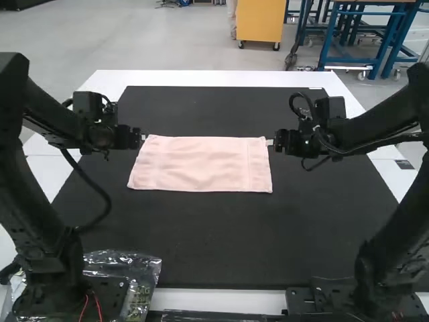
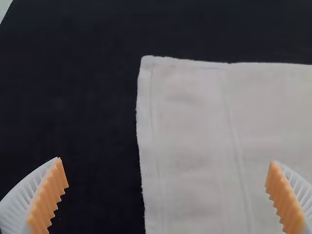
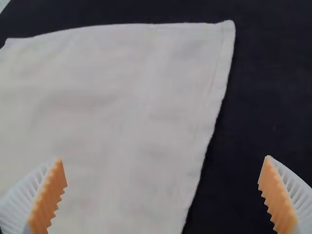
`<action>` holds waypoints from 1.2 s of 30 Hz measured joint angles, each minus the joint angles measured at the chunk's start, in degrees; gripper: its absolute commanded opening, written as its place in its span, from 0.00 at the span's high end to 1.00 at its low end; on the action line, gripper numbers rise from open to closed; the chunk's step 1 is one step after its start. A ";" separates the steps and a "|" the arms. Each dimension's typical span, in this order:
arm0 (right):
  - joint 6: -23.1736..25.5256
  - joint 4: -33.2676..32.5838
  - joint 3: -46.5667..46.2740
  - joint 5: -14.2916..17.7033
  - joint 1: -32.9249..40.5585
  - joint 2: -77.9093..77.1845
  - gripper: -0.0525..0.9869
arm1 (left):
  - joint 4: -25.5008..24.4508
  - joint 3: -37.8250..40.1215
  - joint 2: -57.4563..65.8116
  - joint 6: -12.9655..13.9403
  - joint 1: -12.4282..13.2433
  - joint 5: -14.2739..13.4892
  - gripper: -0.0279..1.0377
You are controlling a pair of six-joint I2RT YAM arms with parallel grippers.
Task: Fold the towel.
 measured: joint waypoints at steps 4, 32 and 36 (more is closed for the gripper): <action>0.04 2.36 2.49 0.42 0.20 4.66 0.08 | 2.08 0.00 4.72 1.40 0.11 0.00 0.08; -2.86 5.77 20.20 2.01 1.73 27.67 0.08 | 6.05 14.27 24.55 4.09 0.11 0.02 0.08; -3.39 5.77 21.62 2.40 2.05 29.92 0.08 | 5.97 16.37 26.18 4.09 0.11 0.02 0.10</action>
